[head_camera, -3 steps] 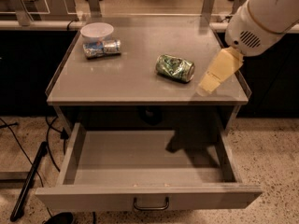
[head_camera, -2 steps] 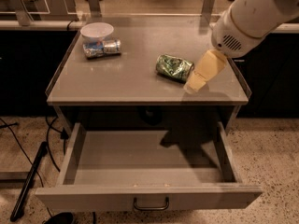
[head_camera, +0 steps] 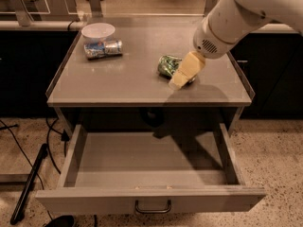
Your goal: Place green can into top drawer
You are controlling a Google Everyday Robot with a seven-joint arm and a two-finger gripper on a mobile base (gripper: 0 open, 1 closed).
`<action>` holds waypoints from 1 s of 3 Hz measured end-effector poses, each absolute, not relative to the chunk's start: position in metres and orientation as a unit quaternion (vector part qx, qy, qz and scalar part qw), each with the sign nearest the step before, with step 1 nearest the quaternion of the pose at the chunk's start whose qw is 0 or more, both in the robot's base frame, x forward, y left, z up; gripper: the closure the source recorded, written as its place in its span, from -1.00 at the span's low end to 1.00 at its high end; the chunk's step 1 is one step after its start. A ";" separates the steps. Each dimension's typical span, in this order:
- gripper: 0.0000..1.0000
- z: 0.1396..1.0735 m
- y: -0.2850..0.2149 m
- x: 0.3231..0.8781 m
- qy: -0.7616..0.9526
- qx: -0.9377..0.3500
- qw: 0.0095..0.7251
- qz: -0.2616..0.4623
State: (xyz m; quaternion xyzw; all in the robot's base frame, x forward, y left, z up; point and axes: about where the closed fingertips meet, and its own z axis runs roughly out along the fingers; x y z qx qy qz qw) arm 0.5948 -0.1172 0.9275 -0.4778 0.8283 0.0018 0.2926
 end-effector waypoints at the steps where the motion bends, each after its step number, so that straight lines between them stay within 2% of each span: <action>1: -1.00 0.913 -0.111 0.616 0.832 -0.468 0.298 0.012; 3: -1.00 0.888 -0.105 0.650 0.833 -0.456 0.313 0.020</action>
Offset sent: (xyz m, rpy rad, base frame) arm 0.0590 0.0102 -0.0432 0.0852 -0.0192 -0.0493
